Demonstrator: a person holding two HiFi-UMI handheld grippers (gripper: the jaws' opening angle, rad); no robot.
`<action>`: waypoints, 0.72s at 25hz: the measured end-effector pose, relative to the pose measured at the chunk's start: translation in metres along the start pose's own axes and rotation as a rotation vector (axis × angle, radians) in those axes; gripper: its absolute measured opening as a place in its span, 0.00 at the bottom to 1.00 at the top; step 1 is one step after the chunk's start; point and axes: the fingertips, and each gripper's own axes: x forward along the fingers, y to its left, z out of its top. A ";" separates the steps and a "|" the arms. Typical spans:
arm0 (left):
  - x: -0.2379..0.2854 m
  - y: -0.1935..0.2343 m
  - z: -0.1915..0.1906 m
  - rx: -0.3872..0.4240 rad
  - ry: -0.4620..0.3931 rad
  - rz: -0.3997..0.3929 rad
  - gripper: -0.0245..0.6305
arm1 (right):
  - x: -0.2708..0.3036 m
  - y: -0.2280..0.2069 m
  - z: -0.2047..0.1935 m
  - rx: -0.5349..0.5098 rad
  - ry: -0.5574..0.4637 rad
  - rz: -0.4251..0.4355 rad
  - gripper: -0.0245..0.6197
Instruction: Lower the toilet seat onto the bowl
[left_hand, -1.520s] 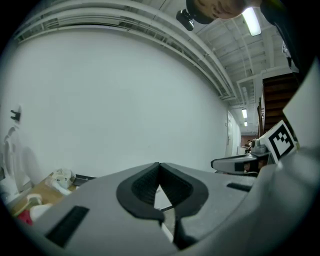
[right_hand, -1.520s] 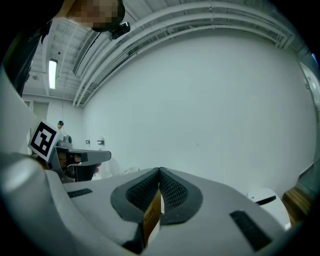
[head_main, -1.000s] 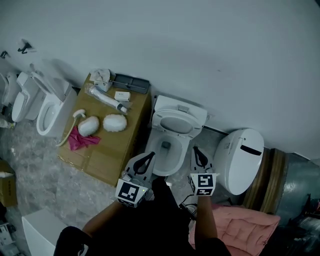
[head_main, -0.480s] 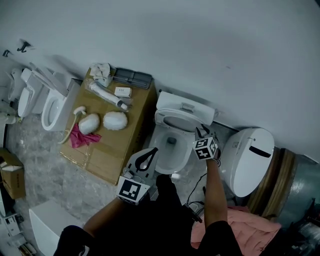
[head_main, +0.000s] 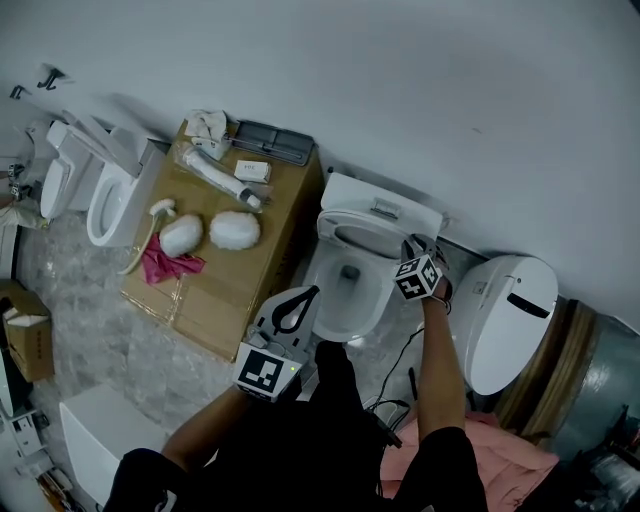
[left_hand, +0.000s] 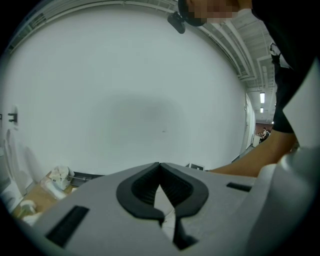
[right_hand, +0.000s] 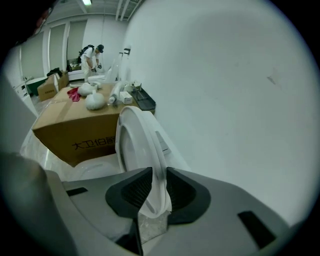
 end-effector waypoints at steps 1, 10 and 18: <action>0.001 0.002 -0.003 -0.001 0.002 0.002 0.05 | -0.001 0.000 -0.001 -0.009 0.001 -0.003 0.20; 0.014 0.011 -0.015 0.093 -0.032 -0.039 0.05 | -0.014 0.018 -0.008 -0.077 0.011 -0.002 0.15; 0.056 0.018 -0.079 0.239 0.103 -0.163 0.06 | -0.037 0.062 -0.023 -0.172 0.022 0.083 0.13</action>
